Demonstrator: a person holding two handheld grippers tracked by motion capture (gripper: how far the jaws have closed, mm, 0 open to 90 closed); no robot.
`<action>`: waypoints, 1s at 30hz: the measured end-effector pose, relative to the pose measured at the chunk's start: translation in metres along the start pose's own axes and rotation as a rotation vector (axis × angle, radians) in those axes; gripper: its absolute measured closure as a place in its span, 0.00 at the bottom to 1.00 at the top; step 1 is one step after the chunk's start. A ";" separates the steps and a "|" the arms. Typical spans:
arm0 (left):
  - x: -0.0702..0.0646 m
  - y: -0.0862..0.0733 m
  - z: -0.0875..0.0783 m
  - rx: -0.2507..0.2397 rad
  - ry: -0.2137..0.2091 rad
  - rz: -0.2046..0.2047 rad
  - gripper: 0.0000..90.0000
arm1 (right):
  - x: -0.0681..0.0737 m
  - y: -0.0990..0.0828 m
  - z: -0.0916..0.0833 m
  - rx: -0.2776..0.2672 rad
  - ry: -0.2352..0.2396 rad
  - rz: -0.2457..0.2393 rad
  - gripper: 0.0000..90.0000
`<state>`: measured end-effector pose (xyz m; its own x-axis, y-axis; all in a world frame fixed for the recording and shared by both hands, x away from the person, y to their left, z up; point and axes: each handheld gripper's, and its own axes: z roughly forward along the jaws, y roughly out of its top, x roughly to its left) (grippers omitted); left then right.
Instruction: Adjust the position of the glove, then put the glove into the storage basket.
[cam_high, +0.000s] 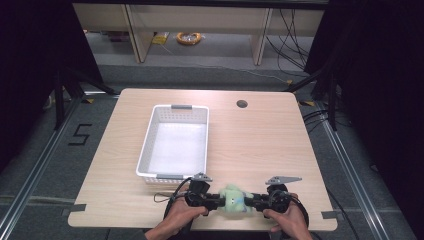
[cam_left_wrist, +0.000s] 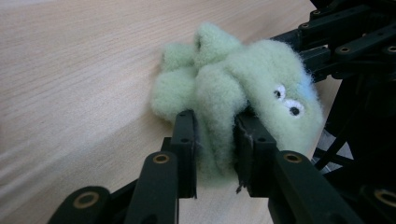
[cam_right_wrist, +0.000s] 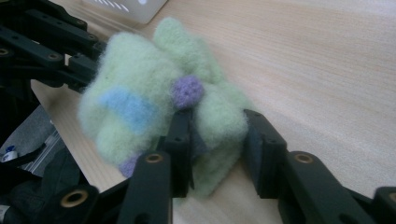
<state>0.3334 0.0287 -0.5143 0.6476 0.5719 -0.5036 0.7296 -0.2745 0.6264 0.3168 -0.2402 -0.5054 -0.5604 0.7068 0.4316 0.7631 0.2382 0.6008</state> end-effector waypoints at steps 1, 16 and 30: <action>-0.001 0.000 0.000 -0.004 0.024 -0.006 0.80 | -0.003 0.001 0.000 -0.009 -0.005 -0.048 0.78; -0.008 -0.001 -0.012 -0.025 0.031 0.040 0.87 | 0.008 -0.002 -0.012 -0.082 0.015 -0.083 0.84; -0.011 0.000 -0.032 -0.063 0.008 0.055 0.87 | 0.020 0.004 -0.015 -0.096 0.049 -0.080 0.84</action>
<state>0.3194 0.0471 -0.4899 0.6847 0.5633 -0.4625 0.6772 -0.2569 0.6896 0.3034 -0.2348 -0.4844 -0.6351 0.6543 0.4105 0.6822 0.2259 0.6953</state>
